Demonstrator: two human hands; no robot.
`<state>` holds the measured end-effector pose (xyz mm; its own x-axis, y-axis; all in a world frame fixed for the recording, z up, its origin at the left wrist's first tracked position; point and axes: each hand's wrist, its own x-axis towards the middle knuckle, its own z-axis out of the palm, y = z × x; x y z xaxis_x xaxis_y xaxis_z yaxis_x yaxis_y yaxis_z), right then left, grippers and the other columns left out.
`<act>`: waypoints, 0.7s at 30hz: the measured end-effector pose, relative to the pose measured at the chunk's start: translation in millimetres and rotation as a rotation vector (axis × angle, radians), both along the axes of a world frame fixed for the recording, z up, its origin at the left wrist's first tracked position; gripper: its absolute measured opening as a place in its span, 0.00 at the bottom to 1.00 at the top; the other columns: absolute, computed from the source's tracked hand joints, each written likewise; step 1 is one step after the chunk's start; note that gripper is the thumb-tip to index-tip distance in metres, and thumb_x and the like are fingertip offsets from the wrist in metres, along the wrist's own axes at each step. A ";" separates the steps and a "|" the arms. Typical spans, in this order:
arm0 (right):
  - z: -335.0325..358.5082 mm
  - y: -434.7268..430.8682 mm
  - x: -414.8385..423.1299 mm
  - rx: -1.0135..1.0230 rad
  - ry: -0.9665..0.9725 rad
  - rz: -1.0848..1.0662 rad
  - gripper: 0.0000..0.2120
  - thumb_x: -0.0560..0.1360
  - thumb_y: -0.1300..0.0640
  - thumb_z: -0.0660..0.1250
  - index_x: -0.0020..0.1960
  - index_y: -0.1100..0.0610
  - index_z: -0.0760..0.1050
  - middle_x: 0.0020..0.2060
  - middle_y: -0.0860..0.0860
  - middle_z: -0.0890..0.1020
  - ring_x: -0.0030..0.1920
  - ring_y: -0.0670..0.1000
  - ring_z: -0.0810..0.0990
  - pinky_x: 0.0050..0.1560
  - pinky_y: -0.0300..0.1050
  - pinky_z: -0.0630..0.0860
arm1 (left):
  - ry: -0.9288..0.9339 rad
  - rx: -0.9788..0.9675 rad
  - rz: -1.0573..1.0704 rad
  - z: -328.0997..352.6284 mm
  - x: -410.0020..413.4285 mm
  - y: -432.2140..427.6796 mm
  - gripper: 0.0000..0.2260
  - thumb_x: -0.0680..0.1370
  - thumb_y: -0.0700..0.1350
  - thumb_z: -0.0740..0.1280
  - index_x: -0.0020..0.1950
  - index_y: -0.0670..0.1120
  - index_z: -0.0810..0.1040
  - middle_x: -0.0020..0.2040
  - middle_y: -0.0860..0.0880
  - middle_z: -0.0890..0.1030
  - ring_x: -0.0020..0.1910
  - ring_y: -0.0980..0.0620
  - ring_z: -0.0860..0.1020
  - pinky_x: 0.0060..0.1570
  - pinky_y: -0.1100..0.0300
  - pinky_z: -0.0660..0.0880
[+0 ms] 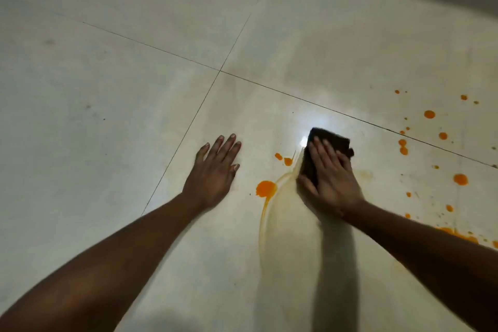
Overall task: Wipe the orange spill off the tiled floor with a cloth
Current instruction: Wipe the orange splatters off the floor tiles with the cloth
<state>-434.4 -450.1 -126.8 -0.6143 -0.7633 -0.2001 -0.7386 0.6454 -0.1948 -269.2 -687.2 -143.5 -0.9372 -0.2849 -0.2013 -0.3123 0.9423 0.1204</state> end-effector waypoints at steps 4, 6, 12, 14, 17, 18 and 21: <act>-17.5 -49.1 74.6 -0.036 -0.048 0.052 0.39 0.76 0.39 0.57 0.80 0.58 0.52 0.80 0.54 0.50 0.80 0.54 0.49 0.77 0.54 0.47 | 0.052 0.007 -0.001 -8.3 1.9 -3.1 0.24 0.82 0.52 0.46 0.78 0.49 0.58 0.79 0.51 0.56 0.77 0.50 0.57 0.74 0.48 0.57; -9.5 19.2 125.3 -0.006 -0.094 0.204 0.39 0.75 0.38 0.58 0.80 0.57 0.53 0.80 0.54 0.52 0.79 0.54 0.52 0.77 0.53 0.49 | 0.045 0.003 -0.001 -5.4 0.7 -1.1 0.24 0.82 0.51 0.46 0.78 0.49 0.57 0.79 0.51 0.55 0.78 0.50 0.56 0.74 0.48 0.57; 6.7 -29.3 19.3 -0.006 -0.054 -0.290 0.40 0.75 0.38 0.51 0.80 0.59 0.49 0.80 0.55 0.49 0.80 0.55 0.46 0.77 0.52 0.45 | 0.067 -0.032 0.001 -10.1 1.1 -3.3 0.24 0.82 0.51 0.45 0.79 0.49 0.56 0.79 0.50 0.54 0.78 0.50 0.55 0.74 0.48 0.56; -5.9 -69.2 69.7 -0.032 -0.071 -0.130 0.40 0.75 0.40 0.54 0.80 0.59 0.50 0.80 0.55 0.50 0.80 0.55 0.46 0.77 0.55 0.47 | 0.079 -0.012 -0.007 -13.6 1.9 -3.0 0.23 0.82 0.51 0.47 0.78 0.49 0.58 0.79 0.50 0.56 0.78 0.50 0.56 0.74 0.48 0.57; -11.0 -2.6 172.7 -0.062 -0.146 0.196 0.39 0.75 0.39 0.58 0.80 0.56 0.53 0.80 0.52 0.49 0.80 0.54 0.51 0.76 0.54 0.49 | 0.085 -0.006 -0.002 -9.7 2.7 -3.1 0.23 0.82 0.50 0.47 0.78 0.49 0.57 0.79 0.51 0.55 0.78 0.50 0.55 0.74 0.48 0.56; -2.3 32.7 171.3 -0.044 -0.177 0.217 0.39 0.75 0.39 0.59 0.80 0.57 0.55 0.80 0.52 0.49 0.79 0.55 0.55 0.76 0.53 0.50 | 0.083 -0.001 -0.002 -7.6 2.0 -2.4 0.23 0.82 0.50 0.47 0.79 0.49 0.56 0.79 0.51 0.54 0.78 0.50 0.54 0.75 0.49 0.55; -1.4 50.0 92.8 -0.059 -0.058 -0.070 0.39 0.75 0.39 0.57 0.79 0.60 0.58 0.79 0.54 0.52 0.78 0.58 0.58 0.76 0.52 0.51 | 0.068 -0.012 0.001 -7.3 2.4 -0.6 0.24 0.83 0.49 0.47 0.79 0.50 0.54 0.80 0.51 0.52 0.78 0.51 0.53 0.75 0.49 0.53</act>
